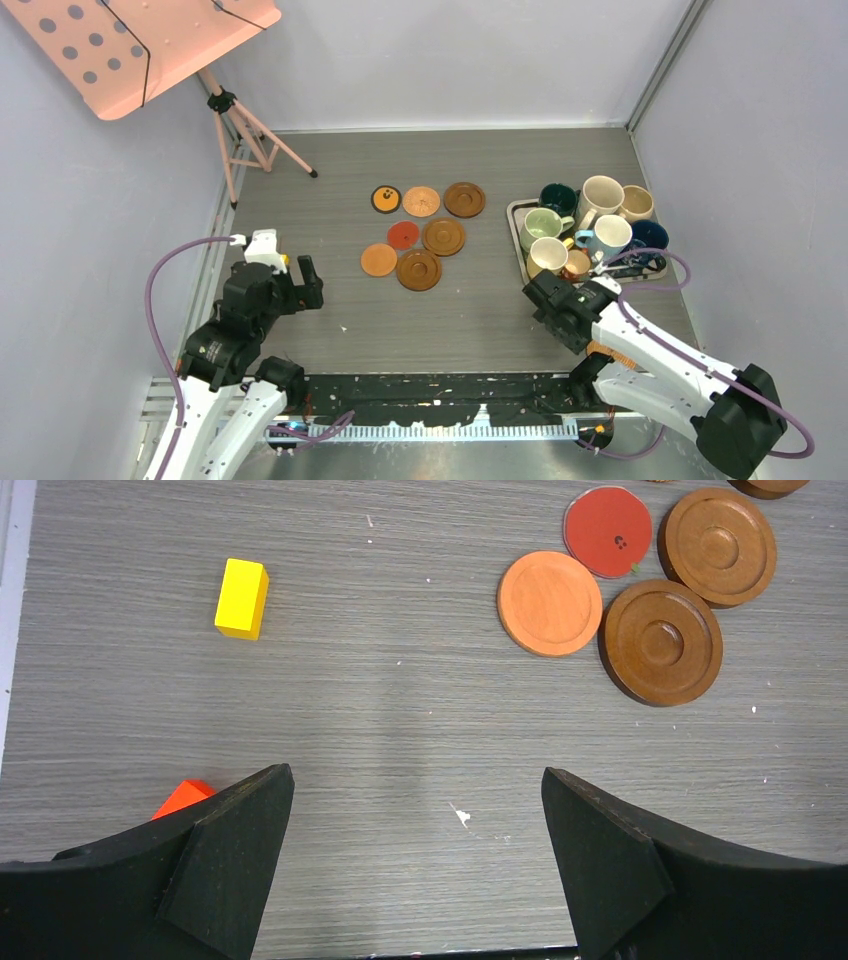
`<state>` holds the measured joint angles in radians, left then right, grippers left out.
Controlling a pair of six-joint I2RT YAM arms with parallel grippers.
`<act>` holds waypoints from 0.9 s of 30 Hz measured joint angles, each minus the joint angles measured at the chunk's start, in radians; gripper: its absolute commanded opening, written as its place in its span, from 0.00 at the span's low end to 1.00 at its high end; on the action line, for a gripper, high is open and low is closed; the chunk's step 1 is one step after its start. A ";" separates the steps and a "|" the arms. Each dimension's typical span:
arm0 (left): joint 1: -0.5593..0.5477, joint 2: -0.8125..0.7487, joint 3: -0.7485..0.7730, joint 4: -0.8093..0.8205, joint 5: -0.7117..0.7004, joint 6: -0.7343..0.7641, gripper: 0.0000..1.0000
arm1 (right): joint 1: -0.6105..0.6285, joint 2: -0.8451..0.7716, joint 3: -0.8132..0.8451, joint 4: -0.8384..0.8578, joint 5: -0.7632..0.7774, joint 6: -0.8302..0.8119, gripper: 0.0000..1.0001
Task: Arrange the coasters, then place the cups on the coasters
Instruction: Move the coaster to the center of the board.
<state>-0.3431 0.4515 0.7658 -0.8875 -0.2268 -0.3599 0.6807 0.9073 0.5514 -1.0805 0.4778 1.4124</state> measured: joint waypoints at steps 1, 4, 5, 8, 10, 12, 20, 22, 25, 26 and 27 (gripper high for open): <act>0.000 0.000 0.000 0.000 0.000 0.000 0.99 | -0.013 0.000 -0.001 -0.011 0.012 0.021 0.70; 0.000 -0.001 0.000 0.000 0.000 0.000 0.99 | -0.050 0.000 -0.001 -0.037 0.057 0.089 0.69; 0.000 -0.002 0.000 0.000 0.000 0.000 0.99 | -0.066 0.000 -0.002 -0.042 0.069 0.112 0.69; 0.000 -0.003 -0.002 0.000 0.002 0.000 0.99 | -0.137 0.000 -0.012 -0.053 0.103 0.169 0.69; 0.000 -0.003 -0.003 0.000 0.003 0.000 0.99 | -0.188 0.003 -0.013 -0.065 0.122 0.198 0.69; -0.002 -0.003 -0.003 0.000 0.006 0.000 0.99 | -0.238 0.005 -0.013 -0.068 0.141 0.217 0.68; -0.006 -0.003 -0.003 0.000 0.010 0.000 0.98 | -0.398 0.056 -0.057 -0.016 0.156 0.224 0.67; -0.006 -0.003 -0.003 0.000 0.010 0.000 0.98 | -0.428 0.074 -0.072 0.003 0.146 0.220 0.66; -0.008 -0.003 -0.003 0.000 0.011 0.000 0.98 | -0.462 0.088 -0.080 0.028 0.134 0.212 0.64; -0.008 -0.003 -0.003 0.000 0.010 0.000 0.98 | -0.470 0.089 -0.080 0.035 0.130 0.209 0.64; -0.008 -0.003 -0.003 0.000 0.010 0.000 0.98 | -0.477 0.090 -0.080 0.042 0.126 0.206 0.64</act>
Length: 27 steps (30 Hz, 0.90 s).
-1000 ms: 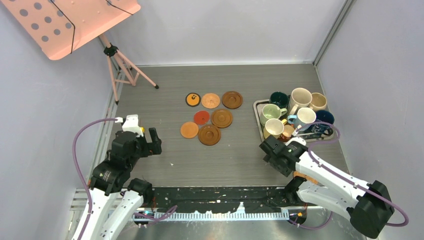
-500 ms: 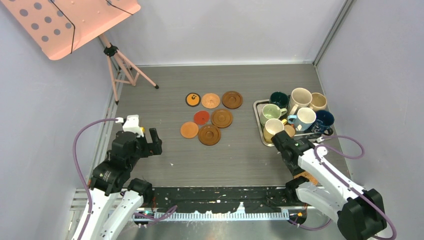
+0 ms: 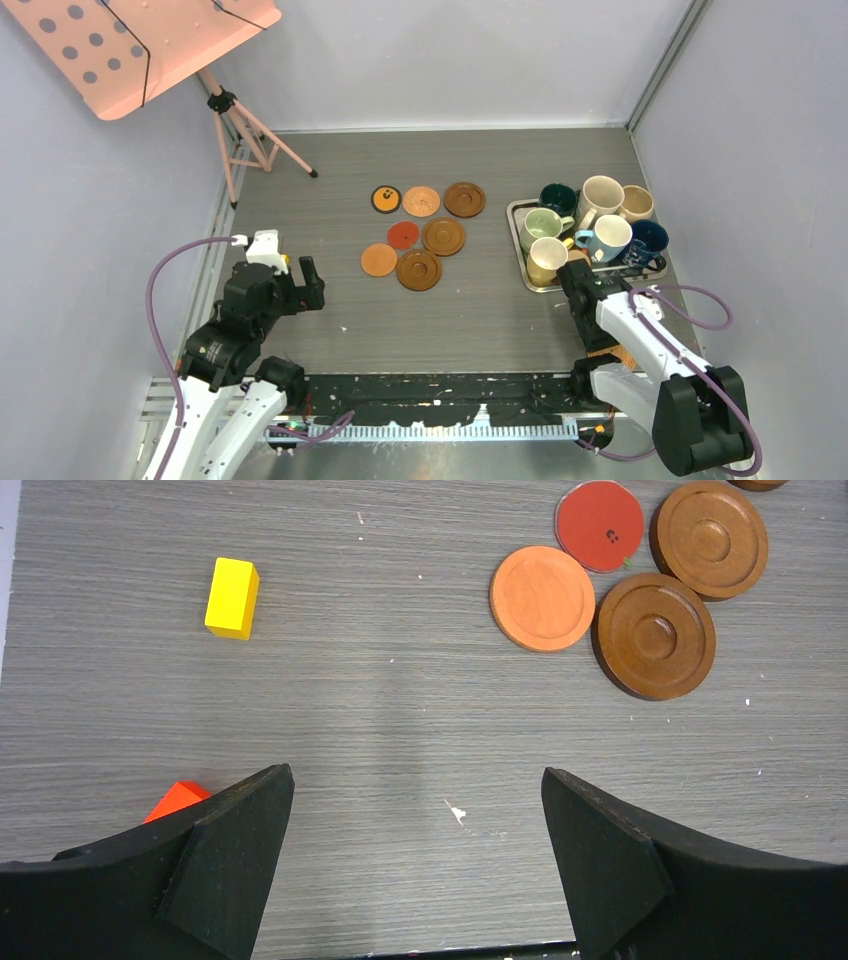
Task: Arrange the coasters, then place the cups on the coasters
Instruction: Move the coaster to the center of the board.
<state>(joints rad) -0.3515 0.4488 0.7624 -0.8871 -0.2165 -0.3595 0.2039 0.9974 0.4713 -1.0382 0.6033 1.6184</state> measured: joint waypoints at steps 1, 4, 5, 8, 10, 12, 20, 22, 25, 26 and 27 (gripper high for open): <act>0.000 0.000 0.000 0.000 0.000 0.000 0.98 | -0.006 0.000 0.000 0.007 -0.007 -0.003 0.63; 0.000 0.000 0.000 0.000 0.000 0.000 0.98 | -0.017 0.000 0.000 0.026 -0.032 -0.023 0.61; 0.000 0.000 0.000 0.000 0.000 0.000 0.98 | -0.018 0.000 0.000 0.035 -0.043 -0.034 0.60; 0.000 0.000 0.000 0.000 0.000 0.000 0.98 | -0.018 -0.005 0.000 0.050 -0.071 -0.071 0.57; 0.000 0.000 0.000 0.000 0.000 0.000 0.98 | -0.021 -0.012 0.000 0.059 -0.095 -0.103 0.55; 0.000 0.000 0.000 0.000 -0.001 0.000 0.98 | -0.023 -0.021 0.000 0.069 -0.125 -0.128 0.53; 0.000 0.000 0.000 0.000 -0.001 0.000 0.98 | -0.023 -0.055 0.001 0.123 -0.275 -0.177 0.47; 0.000 0.000 0.000 0.000 -0.001 0.000 0.98 | -0.023 -0.062 -0.001 0.143 -0.319 -0.182 0.46; 0.000 0.000 0.000 0.000 -0.001 0.000 0.98 | -0.023 -0.070 -0.008 0.176 -0.382 -0.188 0.44; 0.000 0.000 0.000 0.000 -0.001 0.000 0.98 | -0.023 -0.070 -0.012 0.186 -0.402 -0.192 0.43; 0.000 0.000 0.000 0.000 0.000 0.000 0.98 | -0.023 -0.070 -0.014 0.193 -0.418 -0.195 0.43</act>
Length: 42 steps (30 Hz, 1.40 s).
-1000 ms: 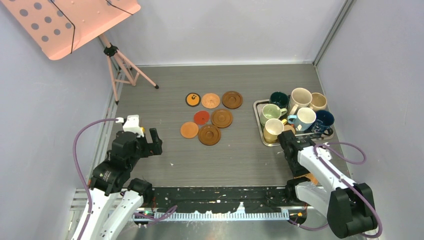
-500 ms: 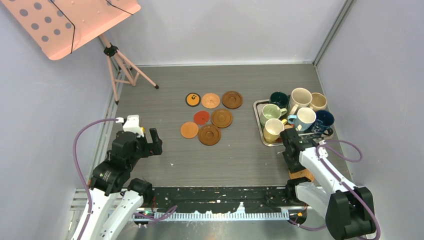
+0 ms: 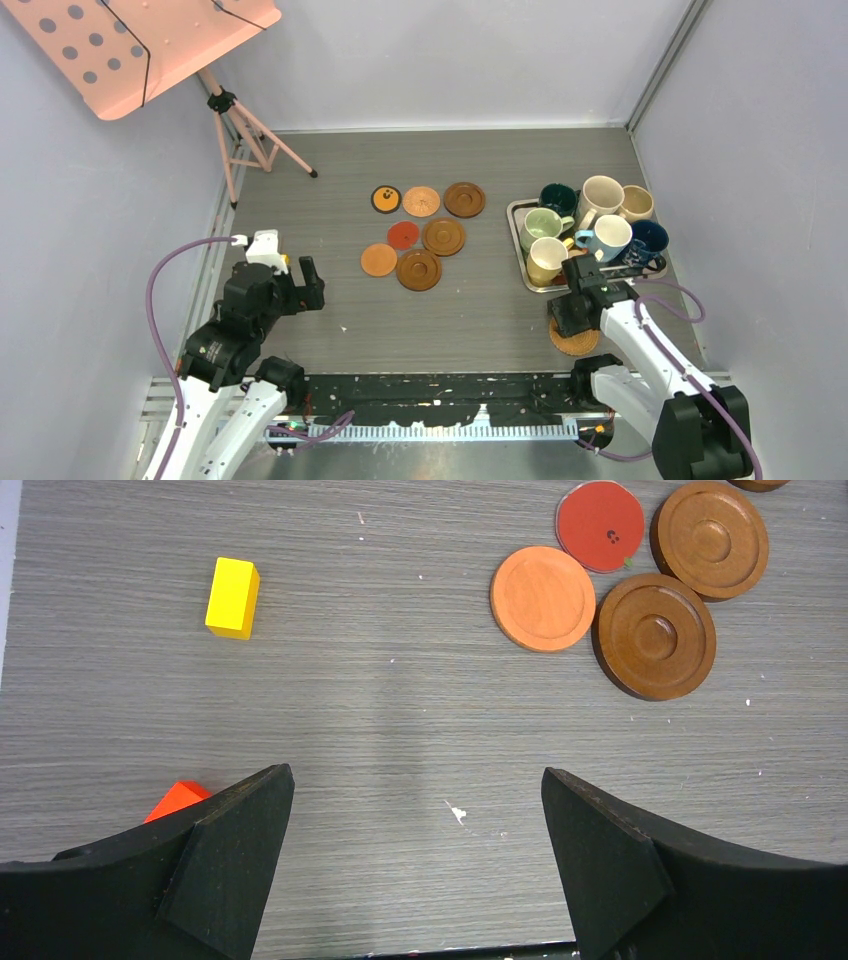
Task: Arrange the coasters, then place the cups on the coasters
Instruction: Move the coaster to the center of the board.
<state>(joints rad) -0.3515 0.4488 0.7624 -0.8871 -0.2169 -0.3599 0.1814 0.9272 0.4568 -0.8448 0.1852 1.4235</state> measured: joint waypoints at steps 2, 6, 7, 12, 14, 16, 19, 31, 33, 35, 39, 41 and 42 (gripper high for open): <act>0.000 0.000 0.000 0.000 0.000 0.000 0.98 | 0.003 0.002 -0.002 0.016 -0.029 -0.009 0.43; 0.000 0.000 0.000 0.000 0.000 0.000 0.98 | 0.018 0.033 0.001 0.047 -0.080 -0.035 0.42; 0.000 0.000 0.000 0.000 0.000 0.000 0.98 | 0.028 0.047 0.005 0.055 -0.090 -0.041 0.41; 0.000 0.000 0.000 0.000 0.000 0.000 0.98 | 0.125 0.111 0.027 0.100 -0.129 -0.045 0.41; 0.000 0.000 0.000 0.000 -0.001 0.000 0.98 | 0.177 0.136 0.035 0.119 -0.142 -0.035 0.41; 0.000 0.000 0.000 0.000 -0.001 0.000 0.98 | 0.228 0.163 0.050 0.133 -0.151 -0.024 0.41; 0.000 0.000 0.000 0.000 -0.005 0.000 0.98 | 0.304 0.206 0.074 0.157 -0.163 -0.001 0.40; 0.000 -0.002 0.000 0.000 -0.010 0.000 0.98 | 0.526 0.348 0.136 0.282 -0.211 0.082 0.38; 0.000 -0.002 0.000 0.000 -0.011 0.000 0.98 | 0.552 0.372 0.150 0.304 -0.213 0.082 0.38; 0.000 -0.002 0.000 0.000 -0.011 0.000 0.98 | 0.572 0.396 0.164 0.323 -0.214 0.080 0.38; 0.000 -0.005 0.000 0.000 -0.012 0.000 0.98 | 0.586 0.429 0.190 0.339 -0.213 0.071 0.38; 0.000 -0.005 0.000 0.000 -0.012 0.000 0.98 | 0.590 0.440 0.198 0.345 -0.213 0.064 0.37; 0.000 -0.005 0.000 0.000 -0.012 0.000 0.98 | 0.592 0.446 0.203 0.345 -0.213 0.060 0.37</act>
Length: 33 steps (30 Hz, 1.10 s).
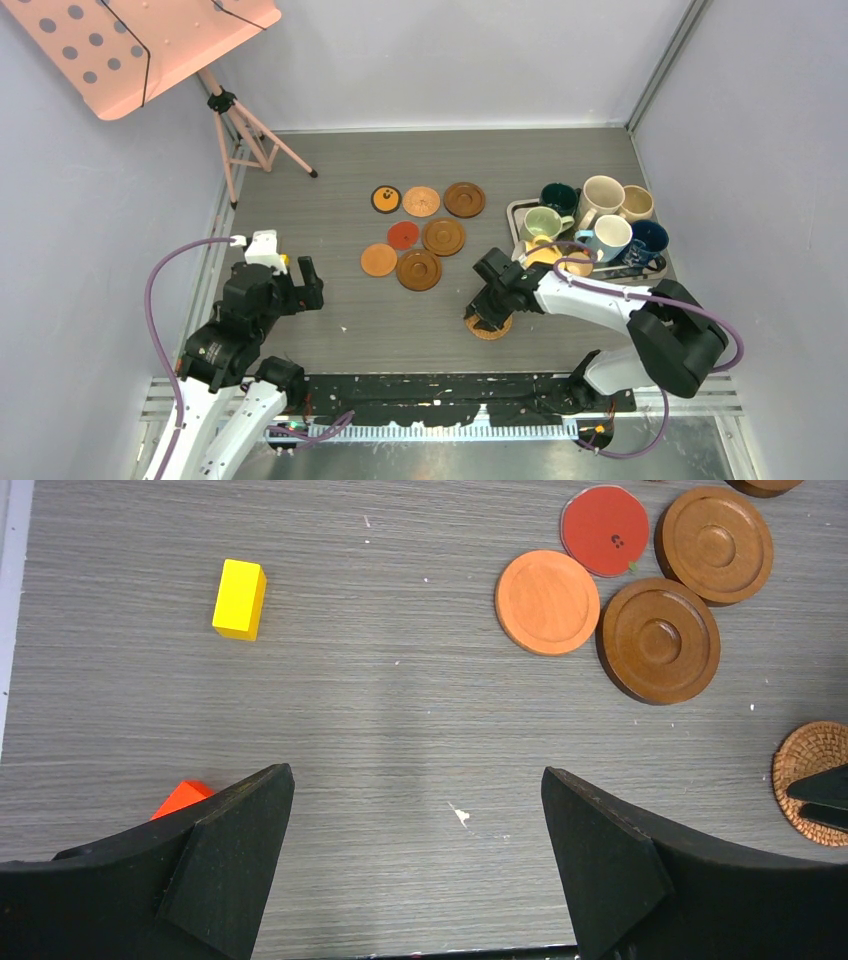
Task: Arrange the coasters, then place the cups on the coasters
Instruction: Move the coaster to the center of the board.
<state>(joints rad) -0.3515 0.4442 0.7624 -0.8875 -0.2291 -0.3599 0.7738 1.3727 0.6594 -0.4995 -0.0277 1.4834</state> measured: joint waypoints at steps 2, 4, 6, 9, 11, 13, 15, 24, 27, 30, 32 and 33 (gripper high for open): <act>0.000 -0.001 0.000 0.000 0.000 0.000 0.98 | 0.004 0.010 0.009 0.002 0.002 -0.010 0.37; 0.000 -0.002 0.000 0.000 -0.001 0.000 0.98 | 0.006 0.016 0.014 0.003 0.006 -0.012 0.37; 0.000 -0.002 0.000 0.000 -0.004 0.000 0.98 | 0.010 0.016 0.016 0.004 0.018 -0.014 0.37; 0.000 -0.004 0.000 0.000 -0.006 0.000 0.98 | 0.010 0.015 0.018 0.002 0.030 -0.015 0.37; 0.000 -0.004 0.000 0.000 -0.007 0.000 0.98 | 0.011 0.014 0.022 -0.006 0.047 -0.020 0.37; 0.000 -0.004 0.000 0.000 -0.006 0.000 0.98 | 0.017 0.013 0.029 -0.017 0.067 -0.030 0.37; 0.000 -0.004 0.000 0.000 -0.006 0.000 0.98 | 0.026 0.012 0.045 -0.034 0.090 -0.041 0.37; 0.000 -0.004 0.000 0.000 -0.007 0.000 0.98 | 0.118 0.064 0.144 -0.041 0.124 -0.113 0.37; 0.000 -0.006 0.000 0.000 -0.007 0.000 0.98 | 0.165 0.103 0.194 -0.047 0.166 -0.222 0.37; 0.000 -0.006 0.000 0.000 -0.007 0.000 0.98 | 0.190 0.109 0.253 -0.049 0.222 -0.394 0.39; 0.000 -0.006 0.000 0.000 -0.007 0.000 0.98 | 0.197 0.103 0.277 -0.045 0.267 -0.493 0.40; 0.000 -0.006 0.000 0.000 -0.007 0.000 0.98 | 0.198 0.096 0.278 -0.045 0.289 -0.535 0.40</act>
<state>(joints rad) -0.3515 0.4377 0.7624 -0.8875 -0.2359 -0.3599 0.9718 1.4685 0.9379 -0.5446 0.2615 0.9485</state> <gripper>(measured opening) 0.983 0.392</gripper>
